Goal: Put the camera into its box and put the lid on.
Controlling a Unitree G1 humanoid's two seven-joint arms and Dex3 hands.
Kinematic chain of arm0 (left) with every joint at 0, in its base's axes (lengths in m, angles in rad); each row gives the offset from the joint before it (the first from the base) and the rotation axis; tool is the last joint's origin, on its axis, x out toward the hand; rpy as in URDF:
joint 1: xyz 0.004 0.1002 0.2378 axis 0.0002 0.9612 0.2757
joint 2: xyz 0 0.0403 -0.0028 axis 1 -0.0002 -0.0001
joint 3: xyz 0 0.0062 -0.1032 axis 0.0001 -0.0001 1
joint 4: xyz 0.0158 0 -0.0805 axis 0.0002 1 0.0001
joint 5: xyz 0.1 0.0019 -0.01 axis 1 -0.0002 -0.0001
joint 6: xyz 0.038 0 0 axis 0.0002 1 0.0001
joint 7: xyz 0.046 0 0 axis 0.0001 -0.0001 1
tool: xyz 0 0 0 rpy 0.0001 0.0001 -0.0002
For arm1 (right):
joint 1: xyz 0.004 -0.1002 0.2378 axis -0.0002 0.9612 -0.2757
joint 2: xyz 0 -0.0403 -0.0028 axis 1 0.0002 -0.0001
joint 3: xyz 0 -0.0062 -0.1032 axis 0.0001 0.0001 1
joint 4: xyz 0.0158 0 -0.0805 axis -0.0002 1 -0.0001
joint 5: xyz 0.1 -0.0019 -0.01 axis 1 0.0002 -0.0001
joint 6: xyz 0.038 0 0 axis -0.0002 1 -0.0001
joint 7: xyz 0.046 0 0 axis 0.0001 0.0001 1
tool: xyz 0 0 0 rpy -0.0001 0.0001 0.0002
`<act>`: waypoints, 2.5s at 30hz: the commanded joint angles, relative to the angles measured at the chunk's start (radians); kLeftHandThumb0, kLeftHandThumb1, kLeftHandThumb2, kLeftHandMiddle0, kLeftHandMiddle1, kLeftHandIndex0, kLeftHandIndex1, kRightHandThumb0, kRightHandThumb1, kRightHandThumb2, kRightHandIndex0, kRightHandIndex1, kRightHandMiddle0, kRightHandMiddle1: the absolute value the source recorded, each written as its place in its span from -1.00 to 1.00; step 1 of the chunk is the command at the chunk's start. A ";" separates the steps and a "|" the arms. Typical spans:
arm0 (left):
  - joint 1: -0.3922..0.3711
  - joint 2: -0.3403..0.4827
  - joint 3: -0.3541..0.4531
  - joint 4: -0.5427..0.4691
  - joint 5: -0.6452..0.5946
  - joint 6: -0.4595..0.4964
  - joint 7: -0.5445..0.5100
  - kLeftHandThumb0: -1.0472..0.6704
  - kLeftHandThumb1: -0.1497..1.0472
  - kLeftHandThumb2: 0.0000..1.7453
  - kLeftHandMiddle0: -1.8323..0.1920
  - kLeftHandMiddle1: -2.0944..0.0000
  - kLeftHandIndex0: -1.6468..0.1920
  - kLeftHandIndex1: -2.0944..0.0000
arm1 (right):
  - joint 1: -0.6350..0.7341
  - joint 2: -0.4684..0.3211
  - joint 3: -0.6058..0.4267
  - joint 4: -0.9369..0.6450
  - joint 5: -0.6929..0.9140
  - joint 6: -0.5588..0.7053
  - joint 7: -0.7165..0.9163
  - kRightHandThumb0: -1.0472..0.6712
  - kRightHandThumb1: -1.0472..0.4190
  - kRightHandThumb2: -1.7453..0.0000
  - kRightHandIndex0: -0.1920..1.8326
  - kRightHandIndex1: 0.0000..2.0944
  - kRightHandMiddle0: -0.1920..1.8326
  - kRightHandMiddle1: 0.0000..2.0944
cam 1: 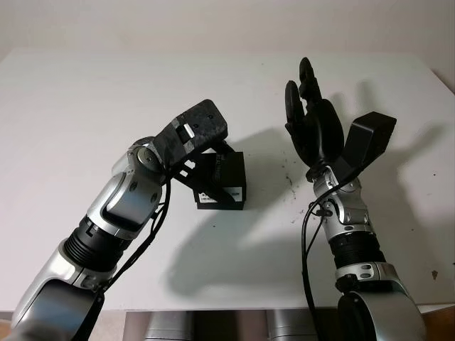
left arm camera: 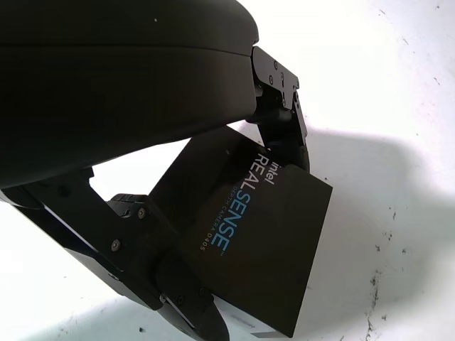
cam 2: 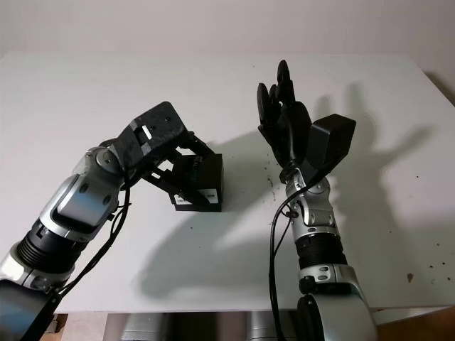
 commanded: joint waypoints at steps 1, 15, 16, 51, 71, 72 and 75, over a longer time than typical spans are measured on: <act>0.012 -0.006 -0.029 -0.030 -0.021 0.030 -0.022 -0.07 0.80 -0.94 0.54 -0.61 0.40 -0.40 | -0.009 0.003 -0.005 0.010 0.002 -0.012 0.003 -0.57 -1.00 0.41 -1.00 -1.00 -1.00 -1.00; -0.033 0.248 -0.298 -0.188 0.104 -0.213 -0.271 -0.81 1.00 -0.79 1.00 1.00 1.00 1.00 | -0.025 0.000 -0.007 0.035 0.002 -0.021 0.010 -0.58 -1.00 0.42 -1.00 -1.00 -1.00 -1.00; -0.032 0.255 -0.309 -0.200 0.127 -0.226 -0.280 -0.81 1.00 -0.80 1.00 1.00 1.00 1.00 | -0.025 0.001 -0.008 0.033 0.002 -0.018 0.007 -0.58 -1.00 0.43 -1.00 -1.00 -1.00 -1.00; 0.306 0.225 -0.008 -0.177 0.420 -0.492 -0.154 -0.75 1.00 -0.20 1.00 1.00 1.00 1.00 | -0.022 -0.023 -0.009 0.025 -0.002 -0.009 0.026 -0.55 -1.00 0.42 -1.00 -1.00 -1.00 -1.00; 0.317 -0.028 0.388 -0.139 0.039 -0.626 0.209 -0.75 1.00 -0.17 1.00 1.00 1.00 1.00 | -0.024 -0.028 -0.007 0.008 -0.003 0.004 0.026 -0.58 -1.00 0.43 -1.00 -1.00 -1.00 -1.00; 0.313 -0.059 0.421 -0.135 0.001 -0.637 0.242 -0.73 1.00 -0.16 1.00 1.00 1.00 1.00 | -0.024 -0.028 -0.006 0.005 -0.003 0.005 0.026 -0.57 -1.00 0.42 -1.00 -1.00 -1.00 -1.00; 0.287 -0.133 0.509 -0.102 -0.120 -0.658 0.311 -0.73 1.00 -0.16 1.00 1.00 1.00 1.00 | -0.026 -0.026 -0.004 0.003 -0.004 0.001 0.027 -0.57 -1.00 0.41 -1.00 -1.00 -1.00 -1.00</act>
